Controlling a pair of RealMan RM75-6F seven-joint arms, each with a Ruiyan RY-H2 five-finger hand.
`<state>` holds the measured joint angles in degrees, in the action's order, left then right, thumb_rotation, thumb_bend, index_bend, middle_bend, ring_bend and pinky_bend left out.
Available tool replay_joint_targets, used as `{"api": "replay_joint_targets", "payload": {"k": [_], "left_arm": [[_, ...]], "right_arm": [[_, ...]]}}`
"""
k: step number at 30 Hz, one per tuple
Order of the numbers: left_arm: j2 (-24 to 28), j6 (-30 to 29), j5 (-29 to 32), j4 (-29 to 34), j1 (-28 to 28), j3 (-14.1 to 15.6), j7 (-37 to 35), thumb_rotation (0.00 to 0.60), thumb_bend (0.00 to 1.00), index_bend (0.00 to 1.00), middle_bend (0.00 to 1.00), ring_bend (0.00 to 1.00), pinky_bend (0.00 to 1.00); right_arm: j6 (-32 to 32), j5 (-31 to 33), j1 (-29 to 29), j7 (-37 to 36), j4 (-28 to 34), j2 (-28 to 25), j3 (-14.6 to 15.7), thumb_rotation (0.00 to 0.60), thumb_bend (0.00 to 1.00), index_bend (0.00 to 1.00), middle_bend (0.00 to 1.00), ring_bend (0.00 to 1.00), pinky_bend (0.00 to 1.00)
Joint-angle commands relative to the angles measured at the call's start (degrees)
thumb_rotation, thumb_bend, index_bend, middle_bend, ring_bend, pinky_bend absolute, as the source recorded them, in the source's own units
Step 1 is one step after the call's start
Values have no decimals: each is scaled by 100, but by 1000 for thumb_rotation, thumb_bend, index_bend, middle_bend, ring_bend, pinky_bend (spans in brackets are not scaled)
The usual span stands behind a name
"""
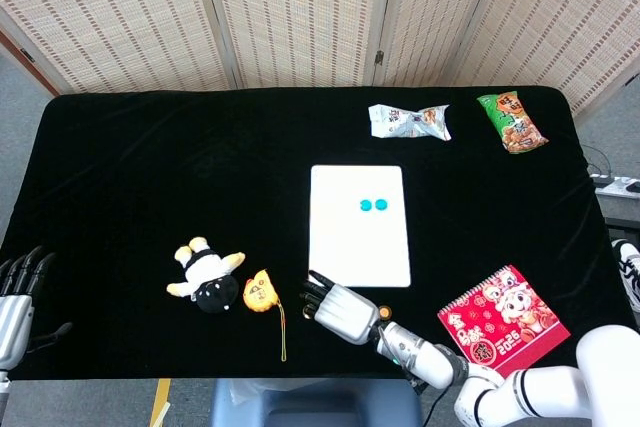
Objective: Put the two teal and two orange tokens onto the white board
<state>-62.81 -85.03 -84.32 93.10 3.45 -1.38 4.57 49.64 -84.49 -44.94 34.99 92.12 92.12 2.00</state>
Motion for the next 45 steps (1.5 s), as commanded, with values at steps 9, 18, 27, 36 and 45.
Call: {"api": "replay_joint_targets", "payload": {"k": [9, 18, 27, 36, 45], "left_arm": [[-18, -27, 13, -110, -45, 7, -121, 600, 135, 0, 0, 0, 0], [-37, -5, 22, -153, -41, -1, -143, 600, 135, 0, 0, 0, 0], [-51, 1, 28, -188, -47, -4, -162, 600, 135, 0, 0, 0, 0], [-73, -19, 11, -236, -70, 6, -211, 600, 134, 0, 0, 0, 0], [-57, -47, -26, -218, -78, 7, -215, 600, 135, 0, 0, 0, 0]], "right_arm": [[-249, 423, -167, 428, -367, 519, -259, 600, 271, 344, 121, 33, 0], [-324, 611, -258, 498, -591, 699, -353, 600, 270, 344, 120, 30, 0], [-300, 681, -288, 498, -665, 791, -355, 600, 270, 387, 125, 42, 0], [-189, 658, -267, 465, -694, 832, -326, 600, 270, 468, 157, 62, 0], [44, 592, -174, 348, -570, 635, -345, 600, 270, 473, 161, 60, 0]]}}
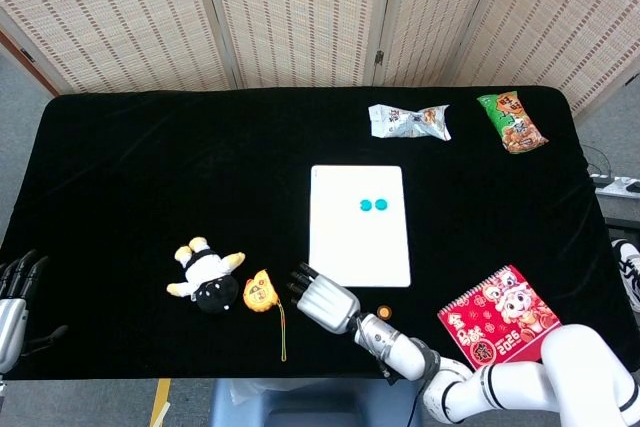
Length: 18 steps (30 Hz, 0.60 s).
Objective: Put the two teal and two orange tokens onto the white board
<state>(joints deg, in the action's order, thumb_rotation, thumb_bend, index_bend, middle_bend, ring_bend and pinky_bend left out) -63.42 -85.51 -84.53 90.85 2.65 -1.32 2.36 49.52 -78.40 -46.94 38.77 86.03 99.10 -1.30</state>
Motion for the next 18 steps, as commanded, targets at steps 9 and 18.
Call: {"api": "replay_joint_targets", "payload": {"k": [9, 18], "left_arm": [[34, -21, -45, 50, -1, 4, 23, 600, 135, 0, 0, 0, 0], [21, -20, -71, 93, 2, 13, 68, 600, 135, 0, 0, 0, 0]], "right_arm": [[358, 179, 137, -210, 122, -501, -318, 600, 270, 473, 163, 58, 0], [297, 846, 143, -179, -118, -925, -620, 600, 270, 473, 158, 55, 0]]}}
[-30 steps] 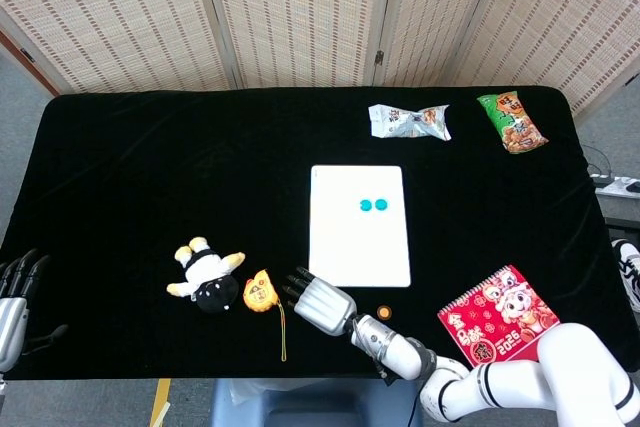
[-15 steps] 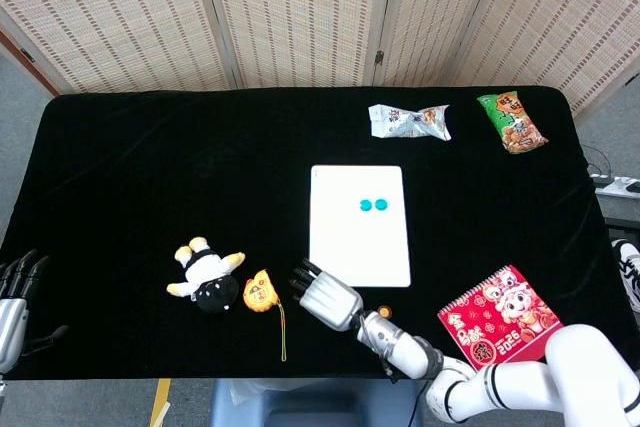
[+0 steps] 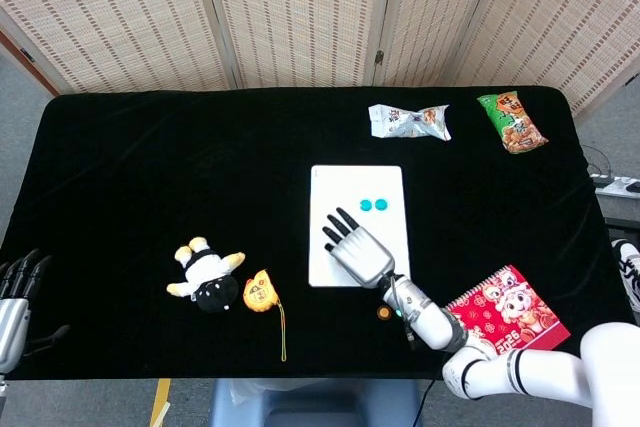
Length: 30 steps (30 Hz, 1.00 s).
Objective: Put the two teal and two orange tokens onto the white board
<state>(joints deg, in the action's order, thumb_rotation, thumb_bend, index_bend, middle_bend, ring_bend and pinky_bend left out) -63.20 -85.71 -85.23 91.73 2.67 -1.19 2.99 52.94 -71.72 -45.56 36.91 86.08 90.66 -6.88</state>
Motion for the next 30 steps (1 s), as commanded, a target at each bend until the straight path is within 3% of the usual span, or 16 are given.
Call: {"api": "replay_joint_targets", "payload": {"k": [1, 9, 30], "left_arm": [[-1, 2, 0, 8, 2, -1, 7, 600, 135, 0, 0, 0, 0], [1, 18, -11, 36, 12, 3, 43, 600, 135, 0, 0, 0, 0], [-47, 90, 44, -27, 35, -4, 25, 600, 135, 0, 0, 0, 0]], "right_arm": [[-60, 232, 8, 4, -173, -85, -60, 600, 270, 473, 158, 54, 0], [-193, 489, 13, -71, -588, 30, 33, 600, 270, 473, 150, 55, 0], [-230, 538, -45, -16, -816, 236, 183, 600, 270, 437, 139, 42, 0]]}}
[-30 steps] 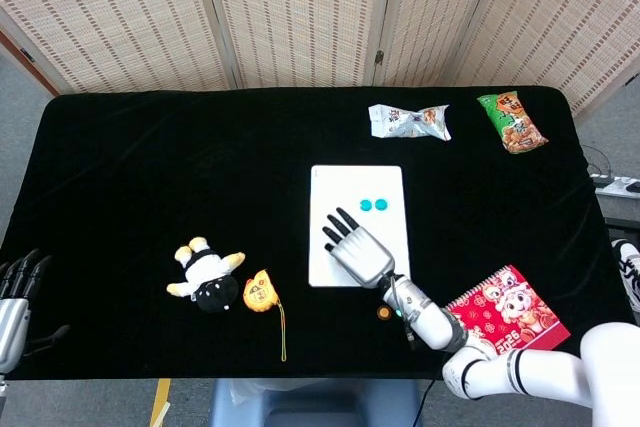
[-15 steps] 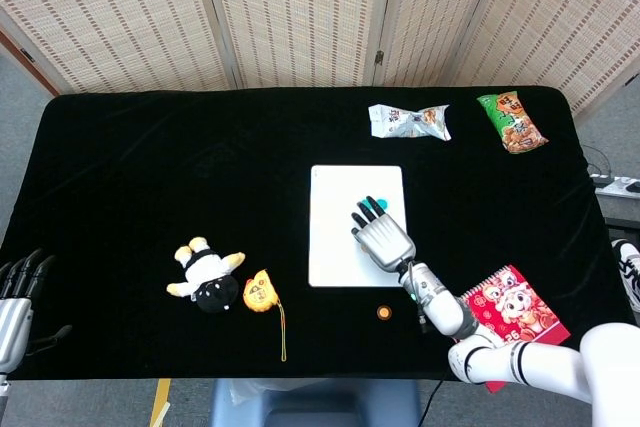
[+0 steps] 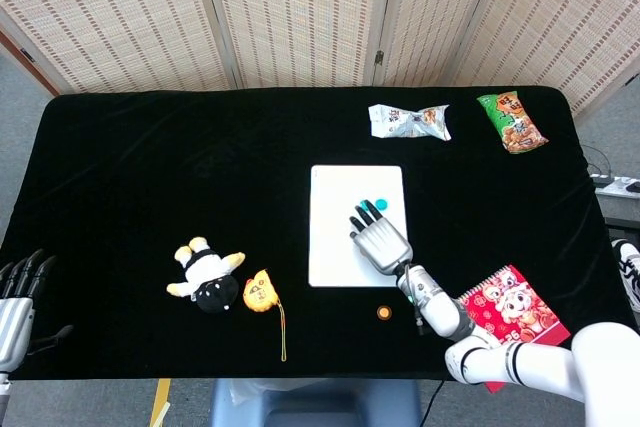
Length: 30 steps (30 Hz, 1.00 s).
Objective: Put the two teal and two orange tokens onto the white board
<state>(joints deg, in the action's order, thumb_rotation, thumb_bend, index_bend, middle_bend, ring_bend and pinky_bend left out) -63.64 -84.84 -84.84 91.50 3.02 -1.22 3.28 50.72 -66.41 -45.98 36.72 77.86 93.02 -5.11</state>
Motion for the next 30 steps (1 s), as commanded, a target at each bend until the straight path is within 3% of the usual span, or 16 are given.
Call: {"api": "replay_joint_targets", "payload": {"k": [1, 6, 8, 14, 20, 30], "left_arm": [[-6, 10, 14, -9, 1, -2, -6, 600, 135, 0, 0, 0, 0], [-18, 13, 12, -19, 1, 2, -11, 600, 135, 0, 0, 0, 0], [-17, 11, 11, -20, -1, 3, -14, 600, 135, 0, 0, 0, 0], [-4, 12, 24, -28, -2, -5, -47, 600, 135, 0, 0, 0, 0], [12, 50, -17, 27, 56, -23, -28, 600, 135, 0, 0, 0, 0], [101, -54, -118, 198, 47, -19, 43, 600, 135, 0, 0, 0, 0]], "right_arm": [[-11, 7, -8, 18, 18, -3, 14, 600, 270, 413, 139, 41, 0], [61, -47, -2, 28, 81, -39, 27, 600, 270, 138, 139, 45, 0], [105, -82, 17, -24, 140, -83, 23, 600, 271, 92, 139, 48, 0], [455, -582, 294, -527, 718, -563, 219, 600, 270, 151, 139, 60, 0], [839, -1447, 674, -1141, 1139, -1206, 727, 600, 270, 281, 160, 74, 0], [1146, -2531, 1073, -1575, 1018, -1436, 1409, 600, 271, 306, 163, 81, 0]]}}
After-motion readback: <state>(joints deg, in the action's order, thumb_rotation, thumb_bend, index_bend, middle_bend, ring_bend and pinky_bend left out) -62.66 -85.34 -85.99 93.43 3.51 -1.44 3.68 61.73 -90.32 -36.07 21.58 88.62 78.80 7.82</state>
